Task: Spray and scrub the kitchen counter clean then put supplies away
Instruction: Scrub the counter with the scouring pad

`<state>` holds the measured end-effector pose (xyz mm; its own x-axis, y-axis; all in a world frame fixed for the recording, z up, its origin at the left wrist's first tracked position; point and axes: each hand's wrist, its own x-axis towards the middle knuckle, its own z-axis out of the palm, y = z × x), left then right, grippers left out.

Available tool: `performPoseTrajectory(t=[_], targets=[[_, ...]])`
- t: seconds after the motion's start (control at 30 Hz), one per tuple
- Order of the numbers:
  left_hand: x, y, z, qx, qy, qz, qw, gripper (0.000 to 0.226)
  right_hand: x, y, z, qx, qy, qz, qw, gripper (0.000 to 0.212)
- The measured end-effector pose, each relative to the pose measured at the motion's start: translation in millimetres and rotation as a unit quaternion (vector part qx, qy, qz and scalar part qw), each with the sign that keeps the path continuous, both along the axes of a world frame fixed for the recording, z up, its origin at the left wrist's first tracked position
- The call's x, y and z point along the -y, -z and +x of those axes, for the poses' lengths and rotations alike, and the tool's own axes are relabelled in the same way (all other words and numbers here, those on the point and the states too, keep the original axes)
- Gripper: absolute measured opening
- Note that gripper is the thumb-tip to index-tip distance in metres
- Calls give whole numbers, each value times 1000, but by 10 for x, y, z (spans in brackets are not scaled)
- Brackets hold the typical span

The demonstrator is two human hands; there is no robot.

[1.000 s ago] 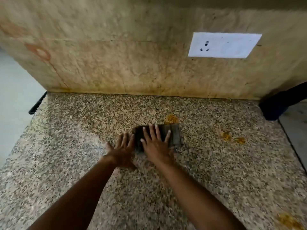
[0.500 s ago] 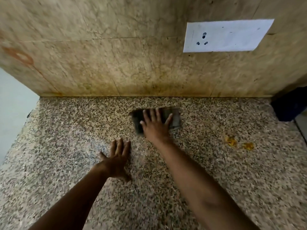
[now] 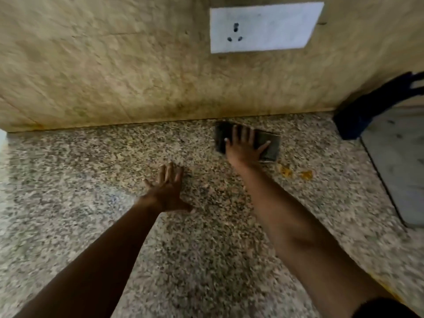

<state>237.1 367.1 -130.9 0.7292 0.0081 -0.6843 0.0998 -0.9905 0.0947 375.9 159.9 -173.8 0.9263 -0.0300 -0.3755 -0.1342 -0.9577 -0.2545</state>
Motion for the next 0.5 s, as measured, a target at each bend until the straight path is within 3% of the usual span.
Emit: performPoseTrajectory(t=[0.07, 0.13, 0.23, 0.3, 0.33, 0.43, 0.5], targets=[[205, 96, -53, -17, 13, -8, 1000, 141, 572, 46, -431, 15, 98, -23, 995, 62], [307, 153, -72, -36, 12, -6, 999, 146, 579, 43, -1194, 44, 124, -53, 990, 61], [330, 152, 82, -41, 13, 7, 999, 150, -36, 96, -1657, 76, -20, -15, 997, 60], [336, 157, 106, -45, 9, 12, 999, 152, -128, 83, -1213, 72, -117, 17, 990, 59], [356, 191, 99, -41, 11, 8, 999, 155, 56, 78, -906, 69, -116, 10, 991, 59], [414, 307, 104, -32, 26, 1, 999, 167, 1164, 162, -434, 84, 89, -48, 991, 62], [453, 328, 141, -35, 29, 10, 999, 167, 1851, 206, -707, 80, 244, -65, 964, 63]])
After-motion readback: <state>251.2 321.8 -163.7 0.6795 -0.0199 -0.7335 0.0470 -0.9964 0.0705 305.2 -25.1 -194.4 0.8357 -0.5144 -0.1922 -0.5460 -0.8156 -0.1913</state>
